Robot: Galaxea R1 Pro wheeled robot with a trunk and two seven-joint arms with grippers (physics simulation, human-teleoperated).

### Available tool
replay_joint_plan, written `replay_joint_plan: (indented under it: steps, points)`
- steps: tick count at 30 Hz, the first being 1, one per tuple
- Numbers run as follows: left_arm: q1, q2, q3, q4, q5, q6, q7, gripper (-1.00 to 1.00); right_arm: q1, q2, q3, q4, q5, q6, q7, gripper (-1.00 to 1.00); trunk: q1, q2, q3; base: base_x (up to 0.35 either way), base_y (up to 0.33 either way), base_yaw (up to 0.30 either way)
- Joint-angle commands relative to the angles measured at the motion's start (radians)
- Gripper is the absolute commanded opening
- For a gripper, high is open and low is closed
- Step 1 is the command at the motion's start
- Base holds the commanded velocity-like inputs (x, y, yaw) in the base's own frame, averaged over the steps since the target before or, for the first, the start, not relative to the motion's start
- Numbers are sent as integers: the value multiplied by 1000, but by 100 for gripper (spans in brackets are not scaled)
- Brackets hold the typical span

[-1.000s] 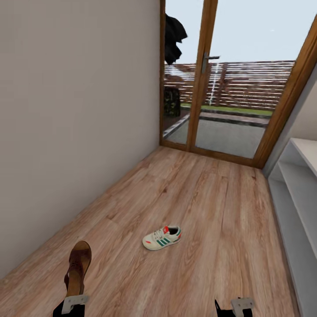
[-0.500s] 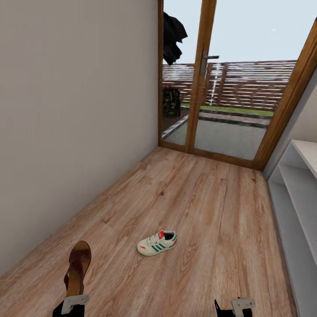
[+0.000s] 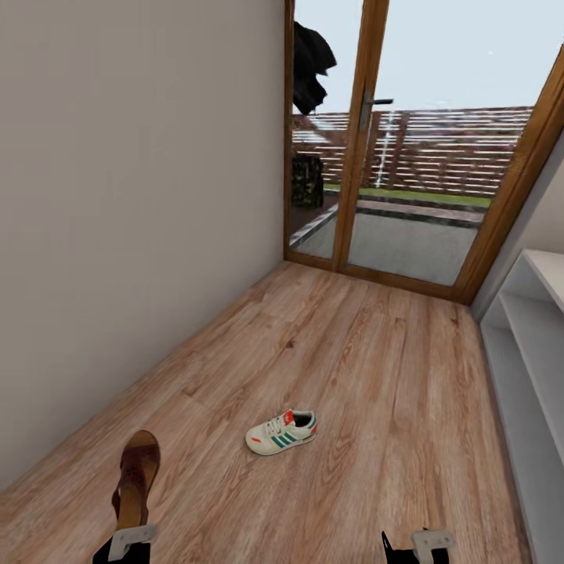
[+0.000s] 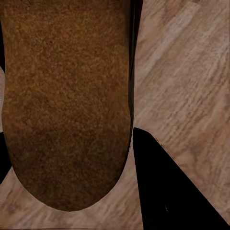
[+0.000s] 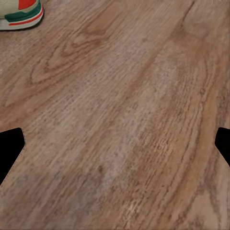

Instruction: Pick up the two gym shoes and the two sandals from the corridor floor and place them onto the hallstand (shoe rack) in the corridor, making sure they are on the rack and not on the floor. Arrange them so the two gym shoes are next to each other and the two sandals are next to each other.

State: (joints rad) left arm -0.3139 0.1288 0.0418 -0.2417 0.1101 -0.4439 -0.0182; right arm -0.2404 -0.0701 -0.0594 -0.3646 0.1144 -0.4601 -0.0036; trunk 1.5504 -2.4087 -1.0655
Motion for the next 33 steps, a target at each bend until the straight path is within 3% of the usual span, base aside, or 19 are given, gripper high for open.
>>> replay_joint_plan:
  steps: [1, 7, 10, 33]
  points:
    - [-1, 0, -1, 1, 11, -3, -2, -100, 0, 1, -6, 1, 10, -3, 0, 100, 0, 0, -1, 0, 0, 160]
    - [-1, 4, -2, 1, 60, -5, -6, -100, 0, 1, -6, 2, 10, -3, -1, 100, 0, 0, -6, 0, 0, 203]
    - [-1, 4, -4, 1, 67, -8, -8, -100, 0, 1, -7, 3, 10, -3, -1, 100, 0, 0, -8, 0, 0, 226]
    - [-1, 3, -6, 1, 70, -15, -9, -100, 0, 1, -7, 4, 10, -3, -1, 100, 0, 0, -27, 10, -1, 233]
